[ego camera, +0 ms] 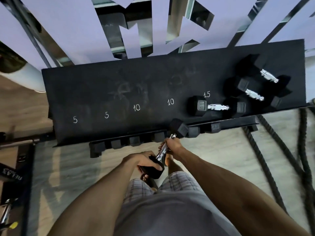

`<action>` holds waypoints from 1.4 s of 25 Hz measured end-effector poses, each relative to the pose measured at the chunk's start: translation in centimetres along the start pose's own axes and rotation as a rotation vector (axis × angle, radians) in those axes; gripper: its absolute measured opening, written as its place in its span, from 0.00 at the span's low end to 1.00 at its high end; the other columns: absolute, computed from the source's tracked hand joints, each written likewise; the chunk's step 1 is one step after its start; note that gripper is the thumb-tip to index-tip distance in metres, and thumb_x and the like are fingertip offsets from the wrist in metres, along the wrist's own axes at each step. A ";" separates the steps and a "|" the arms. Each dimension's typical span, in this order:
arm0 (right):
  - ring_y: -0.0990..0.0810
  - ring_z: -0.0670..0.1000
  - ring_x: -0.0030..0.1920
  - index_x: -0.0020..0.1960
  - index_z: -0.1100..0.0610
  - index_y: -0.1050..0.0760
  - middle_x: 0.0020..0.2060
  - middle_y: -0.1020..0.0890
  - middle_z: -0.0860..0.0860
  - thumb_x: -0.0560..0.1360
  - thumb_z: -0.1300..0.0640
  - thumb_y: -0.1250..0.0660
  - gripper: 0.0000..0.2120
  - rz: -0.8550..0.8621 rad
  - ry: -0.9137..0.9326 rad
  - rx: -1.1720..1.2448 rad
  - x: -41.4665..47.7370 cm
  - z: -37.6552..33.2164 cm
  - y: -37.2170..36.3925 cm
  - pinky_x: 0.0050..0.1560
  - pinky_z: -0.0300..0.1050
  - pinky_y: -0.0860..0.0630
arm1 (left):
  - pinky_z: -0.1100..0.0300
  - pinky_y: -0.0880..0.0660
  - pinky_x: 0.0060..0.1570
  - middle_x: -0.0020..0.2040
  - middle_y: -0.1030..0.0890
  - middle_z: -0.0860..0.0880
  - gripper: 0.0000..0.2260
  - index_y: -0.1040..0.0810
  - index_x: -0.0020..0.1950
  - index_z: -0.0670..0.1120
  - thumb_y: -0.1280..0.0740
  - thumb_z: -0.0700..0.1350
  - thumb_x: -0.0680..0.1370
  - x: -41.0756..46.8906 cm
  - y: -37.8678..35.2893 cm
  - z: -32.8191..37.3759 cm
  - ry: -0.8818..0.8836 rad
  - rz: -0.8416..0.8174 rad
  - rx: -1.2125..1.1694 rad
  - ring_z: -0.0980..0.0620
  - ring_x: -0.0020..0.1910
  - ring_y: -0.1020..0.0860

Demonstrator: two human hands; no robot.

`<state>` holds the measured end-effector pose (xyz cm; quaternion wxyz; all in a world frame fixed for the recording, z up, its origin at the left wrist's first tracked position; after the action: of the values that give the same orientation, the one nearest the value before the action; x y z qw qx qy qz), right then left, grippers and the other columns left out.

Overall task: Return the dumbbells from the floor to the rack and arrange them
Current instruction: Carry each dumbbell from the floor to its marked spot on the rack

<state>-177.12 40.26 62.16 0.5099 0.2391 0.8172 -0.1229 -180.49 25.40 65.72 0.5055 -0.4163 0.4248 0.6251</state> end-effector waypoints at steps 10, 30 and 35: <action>0.19 0.56 0.33 0.44 0.61 0.30 0.34 0.22 0.58 0.79 0.63 0.41 0.06 -0.040 -0.046 -0.056 8.3 -15.8 0.4 0.46 0.57 0.20 | 0.55 0.21 0.48 0.57 0.27 0.51 0.30 0.31 0.67 0.52 0.25 0.57 0.69 5.1 11.2 10.2 0.011 0.054 -0.061 0.49 0.54 0.24; 0.19 0.54 0.47 0.44 0.57 0.25 0.45 0.18 0.57 0.80 0.59 0.39 0.08 -0.039 -0.048 -0.127 14.4 -20.2 2.3 0.40 0.44 0.23 | 0.46 0.34 0.69 0.72 0.39 0.39 0.39 0.38 0.73 0.46 0.29 0.61 0.69 12.9 11.9 13.7 -0.037 0.414 0.252 0.39 0.69 0.35; 0.21 0.55 0.45 0.41 0.58 0.29 0.39 0.23 0.56 0.78 0.64 0.39 0.08 0.028 -0.036 -0.153 13.4 -20.4 3.4 0.44 0.49 0.24 | 0.48 0.34 0.67 0.73 0.39 0.41 0.39 0.41 0.75 0.46 0.31 0.62 0.71 12.7 10.1 14.5 -0.026 0.475 0.350 0.41 0.70 0.36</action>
<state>-196.02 55.80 59.51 0.5430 0.2087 0.8114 -0.0570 -193.60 41.49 59.03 0.4147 -0.2038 0.6052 0.6482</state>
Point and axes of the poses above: each hand's wrist, its own x-axis towards the middle knuckle, its own y-axis out of the back of the hand, z = x × y, the point moved 1 cm from there along x, towards the middle knuckle
